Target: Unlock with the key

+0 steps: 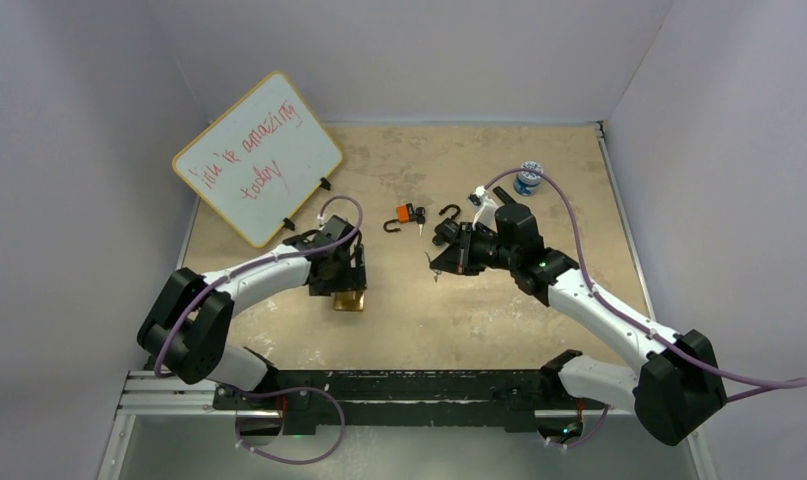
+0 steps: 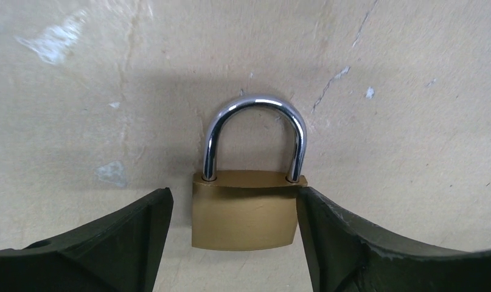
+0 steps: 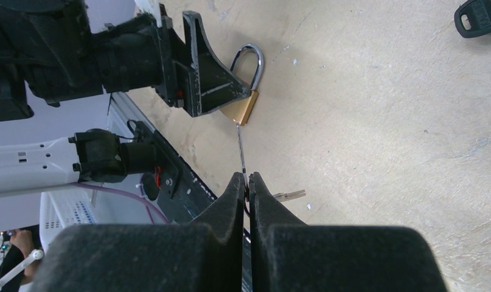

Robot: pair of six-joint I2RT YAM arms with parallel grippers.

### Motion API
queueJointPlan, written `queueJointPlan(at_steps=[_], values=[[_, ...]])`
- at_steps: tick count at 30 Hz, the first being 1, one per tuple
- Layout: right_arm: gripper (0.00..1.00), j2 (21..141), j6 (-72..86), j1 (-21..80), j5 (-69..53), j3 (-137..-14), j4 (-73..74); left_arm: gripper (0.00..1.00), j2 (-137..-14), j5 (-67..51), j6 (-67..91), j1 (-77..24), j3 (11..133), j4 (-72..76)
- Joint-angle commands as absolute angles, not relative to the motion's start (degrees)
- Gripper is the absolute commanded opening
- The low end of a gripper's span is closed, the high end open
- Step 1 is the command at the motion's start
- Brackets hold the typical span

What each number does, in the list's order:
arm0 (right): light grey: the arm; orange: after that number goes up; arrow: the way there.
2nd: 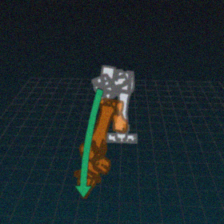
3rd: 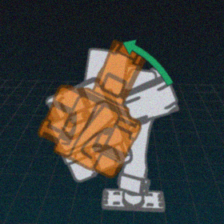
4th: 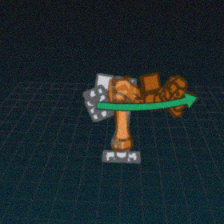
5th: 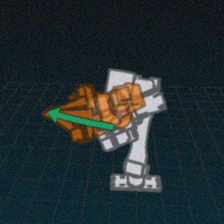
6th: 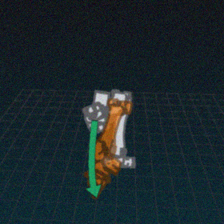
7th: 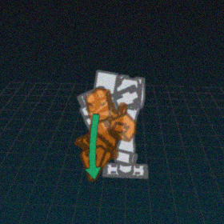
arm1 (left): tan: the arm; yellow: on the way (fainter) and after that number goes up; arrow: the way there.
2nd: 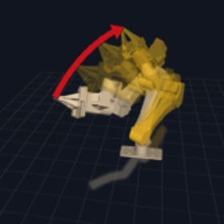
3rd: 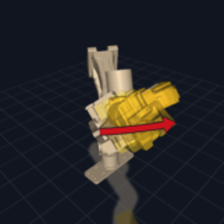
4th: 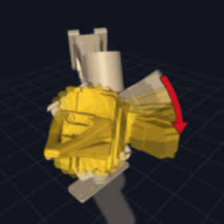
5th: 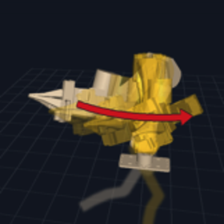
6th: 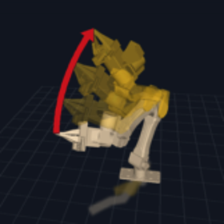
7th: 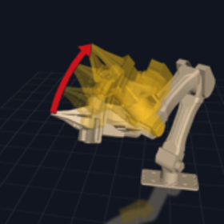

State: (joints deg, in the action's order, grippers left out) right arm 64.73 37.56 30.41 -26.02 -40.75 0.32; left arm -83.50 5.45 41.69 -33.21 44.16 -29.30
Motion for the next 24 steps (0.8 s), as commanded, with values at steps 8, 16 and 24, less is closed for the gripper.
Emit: queueJointPlan(at_steps=[8, 16, 24], values=[[0.00, 64.3, 36.3, 30.5, -24.4, -40.5, -0.4, 0.63, -76.4, 10.6, 43.8, -33.8, 49.3, -24.6], [0.00, 65.0, 36.1, 30.4, -24.3, -40.7, -0.2, 0.43, -85.3, 10.7, 53.3, -34.4, 50.0, -25.9], [0.00, 65.1, 35.7, 30.4, -24.1, -40.8, -0.2, 0.41, -92.8, 12.6, 56.0, -34.8, 53.0, -28.4]])
